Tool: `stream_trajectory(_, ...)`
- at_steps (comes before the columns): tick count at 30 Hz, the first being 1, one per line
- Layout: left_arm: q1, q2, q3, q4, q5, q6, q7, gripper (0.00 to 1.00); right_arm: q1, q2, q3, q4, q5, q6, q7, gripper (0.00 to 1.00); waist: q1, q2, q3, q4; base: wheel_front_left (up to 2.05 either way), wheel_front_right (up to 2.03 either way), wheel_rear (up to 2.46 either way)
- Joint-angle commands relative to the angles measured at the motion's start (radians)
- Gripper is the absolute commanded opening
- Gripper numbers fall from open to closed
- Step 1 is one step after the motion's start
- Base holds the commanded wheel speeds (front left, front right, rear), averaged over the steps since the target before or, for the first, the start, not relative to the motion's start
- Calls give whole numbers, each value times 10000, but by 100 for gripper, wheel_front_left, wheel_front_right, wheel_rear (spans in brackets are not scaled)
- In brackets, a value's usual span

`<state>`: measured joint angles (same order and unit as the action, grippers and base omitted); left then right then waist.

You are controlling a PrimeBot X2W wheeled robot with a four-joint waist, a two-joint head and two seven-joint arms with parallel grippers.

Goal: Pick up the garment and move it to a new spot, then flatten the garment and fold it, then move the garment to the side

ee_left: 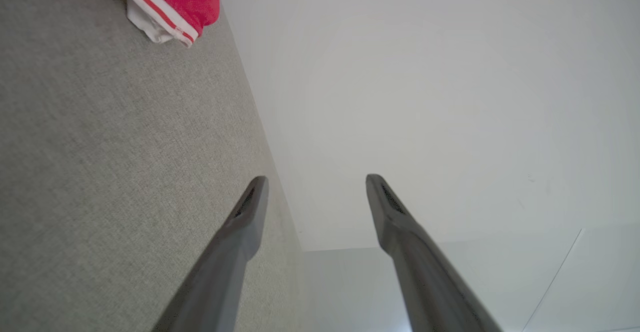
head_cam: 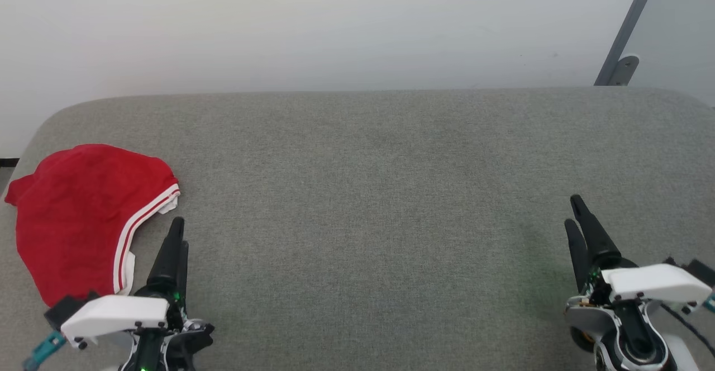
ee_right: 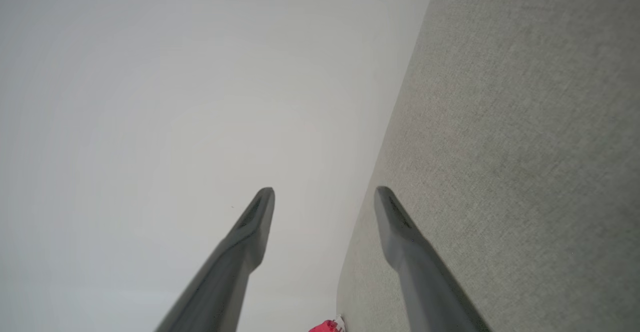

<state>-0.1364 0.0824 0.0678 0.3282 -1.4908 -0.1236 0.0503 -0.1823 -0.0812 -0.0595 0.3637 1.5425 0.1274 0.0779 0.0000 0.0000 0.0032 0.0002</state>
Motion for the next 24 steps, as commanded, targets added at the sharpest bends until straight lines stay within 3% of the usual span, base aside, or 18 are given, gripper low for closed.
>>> stream_trajectory(1, -418, 164, -78, -86, 258, -15, -109, 100, -432, -142, 100, -65, -183, 33, -89, 100, 0, 0, 0, 3, 0, 0, 0)
stream_trajectory(24, -1070, 965, -907, 53, 5132, 531, -1086, 100, -1941, -1471, 2040, 950, -4332, 38, -1365, 100, 0, 0, 20, 47, 0, 0, 0)
